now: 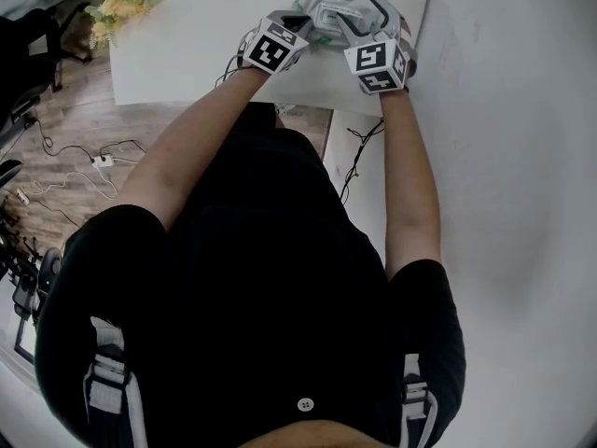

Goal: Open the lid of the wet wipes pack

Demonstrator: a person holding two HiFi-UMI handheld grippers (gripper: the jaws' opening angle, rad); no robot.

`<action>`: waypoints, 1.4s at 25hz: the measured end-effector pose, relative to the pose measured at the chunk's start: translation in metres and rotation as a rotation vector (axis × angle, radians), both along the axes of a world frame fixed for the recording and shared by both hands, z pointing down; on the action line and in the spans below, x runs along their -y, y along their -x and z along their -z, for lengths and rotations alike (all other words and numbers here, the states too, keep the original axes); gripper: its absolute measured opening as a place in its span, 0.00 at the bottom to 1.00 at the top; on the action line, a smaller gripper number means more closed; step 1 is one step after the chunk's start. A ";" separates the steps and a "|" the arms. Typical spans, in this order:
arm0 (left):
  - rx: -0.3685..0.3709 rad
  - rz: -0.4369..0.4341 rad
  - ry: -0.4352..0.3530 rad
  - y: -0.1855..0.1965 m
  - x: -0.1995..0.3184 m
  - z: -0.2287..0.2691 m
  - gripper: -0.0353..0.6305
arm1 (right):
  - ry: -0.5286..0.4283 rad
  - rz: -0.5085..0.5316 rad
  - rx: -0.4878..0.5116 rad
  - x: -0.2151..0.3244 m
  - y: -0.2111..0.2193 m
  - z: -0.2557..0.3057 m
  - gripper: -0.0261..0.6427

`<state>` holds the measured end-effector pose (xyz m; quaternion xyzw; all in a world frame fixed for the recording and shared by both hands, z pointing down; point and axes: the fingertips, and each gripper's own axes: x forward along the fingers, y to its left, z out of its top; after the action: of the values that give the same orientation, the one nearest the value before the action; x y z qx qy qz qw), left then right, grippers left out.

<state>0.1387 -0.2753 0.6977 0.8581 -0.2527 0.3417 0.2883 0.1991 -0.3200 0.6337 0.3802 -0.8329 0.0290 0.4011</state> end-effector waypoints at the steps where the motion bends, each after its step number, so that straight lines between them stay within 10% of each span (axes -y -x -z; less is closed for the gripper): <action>1: 0.000 0.001 0.002 0.000 0.001 0.000 0.06 | -0.005 -0.013 -0.005 0.004 -0.002 -0.002 0.51; 24: -0.090 -0.027 0.032 0.009 -0.009 0.025 0.06 | 0.084 -0.205 -0.041 0.027 -0.034 -0.045 0.49; 35: -0.201 0.014 -0.113 0.009 0.011 0.094 0.06 | 0.007 -0.268 0.174 0.005 -0.034 0.031 0.47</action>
<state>0.1298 -0.2867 0.6039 0.9011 -0.2474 0.2370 0.2656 0.2327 -0.3251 0.6032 0.4825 -0.8062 0.1181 0.3214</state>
